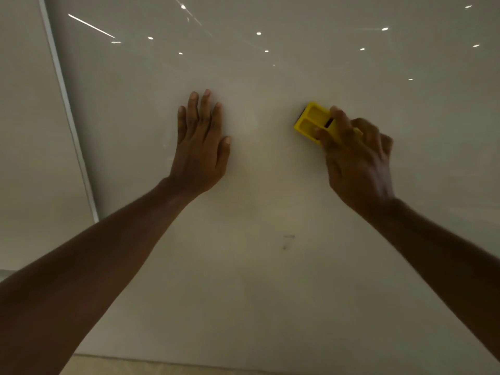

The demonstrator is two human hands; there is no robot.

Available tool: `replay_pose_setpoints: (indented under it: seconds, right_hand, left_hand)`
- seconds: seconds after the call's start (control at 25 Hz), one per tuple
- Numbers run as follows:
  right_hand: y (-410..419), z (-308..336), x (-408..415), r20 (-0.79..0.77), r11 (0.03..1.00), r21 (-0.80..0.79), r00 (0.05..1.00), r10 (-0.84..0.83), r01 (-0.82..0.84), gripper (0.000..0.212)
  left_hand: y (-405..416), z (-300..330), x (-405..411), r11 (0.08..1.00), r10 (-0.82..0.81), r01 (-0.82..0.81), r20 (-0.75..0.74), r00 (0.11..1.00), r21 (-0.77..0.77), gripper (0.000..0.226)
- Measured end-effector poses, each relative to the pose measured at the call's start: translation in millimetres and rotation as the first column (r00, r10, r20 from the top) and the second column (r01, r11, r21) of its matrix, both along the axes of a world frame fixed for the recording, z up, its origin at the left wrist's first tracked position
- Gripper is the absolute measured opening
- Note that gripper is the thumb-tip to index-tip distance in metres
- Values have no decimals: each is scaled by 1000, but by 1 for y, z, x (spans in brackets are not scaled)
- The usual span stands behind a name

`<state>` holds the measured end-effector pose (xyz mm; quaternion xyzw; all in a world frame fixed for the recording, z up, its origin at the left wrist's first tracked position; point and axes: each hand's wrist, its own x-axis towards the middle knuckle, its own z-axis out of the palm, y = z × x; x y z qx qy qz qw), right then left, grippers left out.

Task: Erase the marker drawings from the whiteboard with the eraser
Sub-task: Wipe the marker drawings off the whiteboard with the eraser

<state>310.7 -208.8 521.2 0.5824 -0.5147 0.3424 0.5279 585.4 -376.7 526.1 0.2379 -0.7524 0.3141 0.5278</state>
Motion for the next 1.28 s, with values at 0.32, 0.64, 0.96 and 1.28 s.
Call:
replay_pose_setpoints:
  seconds: [0.32, 0.64, 0.96, 1.28]
  right_hand:
    - [11, -213, -34, -487, 907, 418, 829, 275, -54, 36]
    - [31, -14, -91, -86, 999, 25, 996, -19, 21, 57]
    - [47, -110, -112, -248, 978, 205, 969, 19, 34, 56]
    - [69, -33, -165, 227, 991, -72, 969, -94, 113, 55]
  left_hand:
    - [18, 11, -23, 1000, 21, -21, 18, 1000, 21, 60]
    - [21, 27, -47, 998, 52, -52, 2, 999, -21, 61]
    - [29, 34, -80, 996, 68, -71, -55, 996, -59, 63]
    - [27, 33, -78, 992, 71, -78, -78, 994, -96, 63]
